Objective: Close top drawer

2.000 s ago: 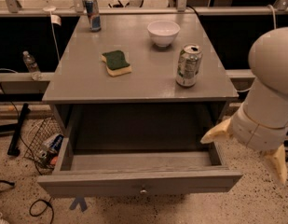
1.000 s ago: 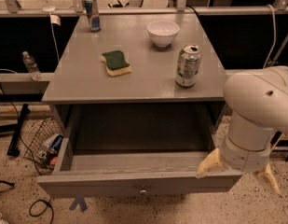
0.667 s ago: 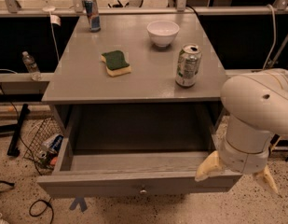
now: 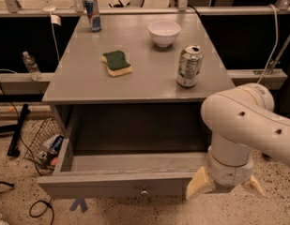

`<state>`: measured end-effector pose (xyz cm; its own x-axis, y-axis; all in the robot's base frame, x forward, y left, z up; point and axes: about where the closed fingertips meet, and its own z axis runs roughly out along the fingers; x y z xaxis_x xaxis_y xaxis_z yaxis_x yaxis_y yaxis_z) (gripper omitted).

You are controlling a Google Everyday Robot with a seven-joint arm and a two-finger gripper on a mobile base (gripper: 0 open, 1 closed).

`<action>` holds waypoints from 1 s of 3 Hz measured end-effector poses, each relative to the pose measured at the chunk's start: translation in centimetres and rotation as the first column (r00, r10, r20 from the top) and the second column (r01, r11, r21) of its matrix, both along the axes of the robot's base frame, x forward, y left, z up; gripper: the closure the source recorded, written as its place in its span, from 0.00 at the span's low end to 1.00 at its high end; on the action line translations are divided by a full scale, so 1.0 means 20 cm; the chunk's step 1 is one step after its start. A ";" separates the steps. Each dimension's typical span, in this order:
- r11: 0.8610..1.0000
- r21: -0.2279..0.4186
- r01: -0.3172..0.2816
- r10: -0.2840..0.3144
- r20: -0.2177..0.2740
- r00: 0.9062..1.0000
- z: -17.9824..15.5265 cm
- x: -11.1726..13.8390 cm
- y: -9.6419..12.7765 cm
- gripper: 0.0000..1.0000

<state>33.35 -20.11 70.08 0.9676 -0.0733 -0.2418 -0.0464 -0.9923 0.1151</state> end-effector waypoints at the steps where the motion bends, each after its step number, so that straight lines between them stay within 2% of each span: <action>1: 0.992 0.052 -0.112 0.114 -0.046 0.992 -0.12 0.00 0.11 0.00; 2: 0.981 0.106 -0.161 0.168 -0.060 0.984 -0.20 0.03 0.18 0.00; 3: 0.970 0.153 -0.189 0.197 -0.039 0.980 -0.25 0.06 0.23 0.18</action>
Offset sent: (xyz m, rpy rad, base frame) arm 0.0153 0.0516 -0.0600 0.1639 0.0973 0.2281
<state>34.51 -15.48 65.17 0.9451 0.1541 -0.2880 0.1501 -0.9880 -0.0359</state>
